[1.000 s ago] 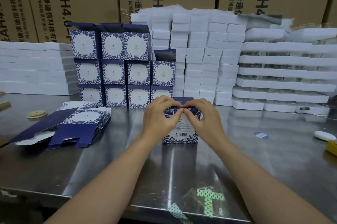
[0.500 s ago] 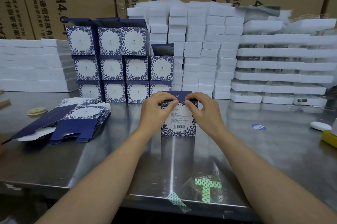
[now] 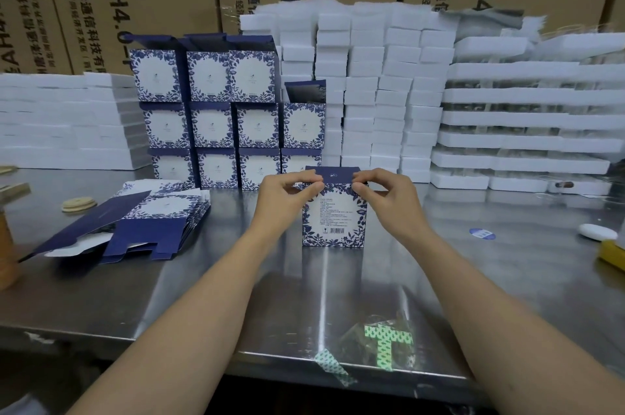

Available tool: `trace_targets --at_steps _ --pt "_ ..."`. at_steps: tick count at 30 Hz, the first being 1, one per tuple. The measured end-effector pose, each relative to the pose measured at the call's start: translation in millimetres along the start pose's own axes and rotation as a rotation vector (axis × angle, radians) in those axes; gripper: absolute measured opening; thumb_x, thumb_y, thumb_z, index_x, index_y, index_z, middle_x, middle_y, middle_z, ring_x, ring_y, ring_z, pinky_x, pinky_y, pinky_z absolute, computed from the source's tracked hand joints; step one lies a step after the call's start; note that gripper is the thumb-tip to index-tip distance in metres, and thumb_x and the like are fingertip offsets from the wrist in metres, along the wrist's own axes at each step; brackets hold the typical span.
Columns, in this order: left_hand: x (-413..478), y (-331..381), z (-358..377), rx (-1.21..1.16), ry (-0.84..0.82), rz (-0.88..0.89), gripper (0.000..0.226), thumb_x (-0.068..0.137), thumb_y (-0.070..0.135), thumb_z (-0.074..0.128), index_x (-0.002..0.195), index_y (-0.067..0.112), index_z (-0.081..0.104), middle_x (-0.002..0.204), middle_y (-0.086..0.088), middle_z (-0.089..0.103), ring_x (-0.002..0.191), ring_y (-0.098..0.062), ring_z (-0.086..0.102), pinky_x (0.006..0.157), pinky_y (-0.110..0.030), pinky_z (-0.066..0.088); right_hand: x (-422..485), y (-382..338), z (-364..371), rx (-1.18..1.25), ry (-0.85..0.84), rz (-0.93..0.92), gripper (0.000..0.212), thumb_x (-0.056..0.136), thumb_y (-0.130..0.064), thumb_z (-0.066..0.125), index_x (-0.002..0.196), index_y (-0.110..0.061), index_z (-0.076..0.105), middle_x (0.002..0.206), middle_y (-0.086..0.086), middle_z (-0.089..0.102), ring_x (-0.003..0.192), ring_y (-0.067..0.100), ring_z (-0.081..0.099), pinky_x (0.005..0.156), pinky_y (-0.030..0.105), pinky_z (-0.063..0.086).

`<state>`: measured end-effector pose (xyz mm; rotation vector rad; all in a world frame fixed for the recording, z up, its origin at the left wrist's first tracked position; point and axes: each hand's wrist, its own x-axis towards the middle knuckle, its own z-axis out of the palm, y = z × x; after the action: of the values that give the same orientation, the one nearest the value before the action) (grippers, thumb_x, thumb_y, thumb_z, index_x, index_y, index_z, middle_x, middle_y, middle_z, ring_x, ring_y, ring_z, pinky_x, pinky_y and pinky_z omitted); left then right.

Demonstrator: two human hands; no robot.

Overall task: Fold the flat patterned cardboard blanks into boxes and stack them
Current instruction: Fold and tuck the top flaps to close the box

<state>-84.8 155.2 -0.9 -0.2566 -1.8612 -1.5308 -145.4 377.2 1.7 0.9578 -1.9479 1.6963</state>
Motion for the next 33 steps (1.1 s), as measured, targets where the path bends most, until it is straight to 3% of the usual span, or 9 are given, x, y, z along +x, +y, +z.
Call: trace_targets --at_steps 4,7,10,13,18,21,24,27,33 --pt "2 -3 -5 -0.104 0.01 -0.037 0.019 0.083 0.007 0.088 0.102 0.008 0.084 0.104 0.003 0.082 0.114 -0.009 0.074 0.092 -0.02 0.056 2 2 -4 -0.015 0.006 -0.003 0.02 0.095 -0.018 0.079 0.094 -0.038 0.084 0.128 -0.011 0.069 0.125 0.001 0.063 0.101 0.028 0.052" --pt "2 -3 -2 -0.106 0.031 -0.058 0.013 0.085 0.012 0.087 0.097 0.017 0.085 0.107 0.005 0.082 0.117 -0.008 0.071 0.097 -0.022 0.054 0 2 -2 0.103 0.015 0.086 0.02 0.094 -0.02 0.081 0.093 -0.039 0.085 0.135 -0.009 0.064 0.123 0.008 0.067 0.093 0.03 0.058" --pt "-1 -3 2 -0.127 0.037 -0.156 0.011 0.095 0.029 0.078 0.089 0.034 0.085 0.112 0.018 0.078 0.112 -0.007 0.07 0.089 -0.027 0.059 -3 0 0 0.298 0.032 0.244 0.008 0.096 -0.029 0.079 0.095 -0.032 0.086 0.12 -0.01 0.072 0.113 0.006 0.07 0.08 0.023 0.059" --pt "-1 -1 6 -0.1 0.051 -0.12 0.016 0.1 0.023 0.074 0.105 0.037 0.079 0.112 0.016 0.077 0.106 -0.005 0.069 0.081 -0.024 0.058 0 -2 1 0.359 0.056 0.29 0.011 0.101 -0.017 0.072 0.105 -0.026 0.079 0.106 0.001 0.08 0.096 0.014 0.073 0.079 0.034 0.062" --pt "-5 -5 10 0.024 -0.048 0.036 0.093 0.084 -0.015 0.063 0.145 0.054 0.048 0.145 0.013 0.048 0.125 -0.002 0.059 0.09 -0.024 0.06 -4 1 -1 0.142 -0.035 0.168 0.073 0.088 0.016 0.062 0.132 -0.042 0.055 0.147 -0.006 0.053 0.113 0.017 0.07 0.071 0.03 0.062" --pt "-8 -19 8 0.409 -0.091 0.08 0.077 0.088 -0.002 0.068 0.146 0.048 0.053 0.139 0.012 0.047 0.121 -0.008 0.057 0.106 -0.02 0.048 -11 13 1 -0.099 -0.108 0.128 0.079 0.09 0.013 0.062 0.138 -0.048 0.051 0.145 -0.009 0.053 0.101 0.015 0.071 0.075 0.037 0.065" --pt "-8 -29 8 0.455 -0.036 0.097 0.047 0.096 0.017 0.072 0.137 0.038 0.065 0.131 0.014 0.051 0.115 0.006 0.054 0.111 -0.022 0.044 -12 18 2 -0.197 -0.093 0.13 0.07 0.091 0.007 0.055 0.138 -0.046 0.054 0.143 -0.01 0.057 0.095 0.007 0.07 0.075 0.02 0.056" --pt "-6 -30 11 0.524 0.002 0.154 0.032 0.101 0.037 0.066 0.132 0.034 0.068 0.137 0.018 0.048 0.116 0.02 0.044 0.102 -0.004 0.033 -13 16 6 -0.259 -0.097 0.098 0.067 0.09 -0.008 0.051 0.143 -0.05 0.05 0.147 -0.018 0.052 0.115 0.004 0.063 0.09 0.019 0.049" --pt "-7 -17 10 0.556 -0.008 0.207 0.035 0.104 0.038 0.06 0.139 0.042 0.059 0.137 0.018 0.063 0.124 -0.003 0.058 0.107 -0.03 0.048 -11 14 18 -0.318 -0.077 -0.06 0.032 0.103 -0.031 0.061 0.134 -0.041 0.061 0.136 -0.022 0.054 0.13 -0.005 0.047 0.115 0.028 0.039"
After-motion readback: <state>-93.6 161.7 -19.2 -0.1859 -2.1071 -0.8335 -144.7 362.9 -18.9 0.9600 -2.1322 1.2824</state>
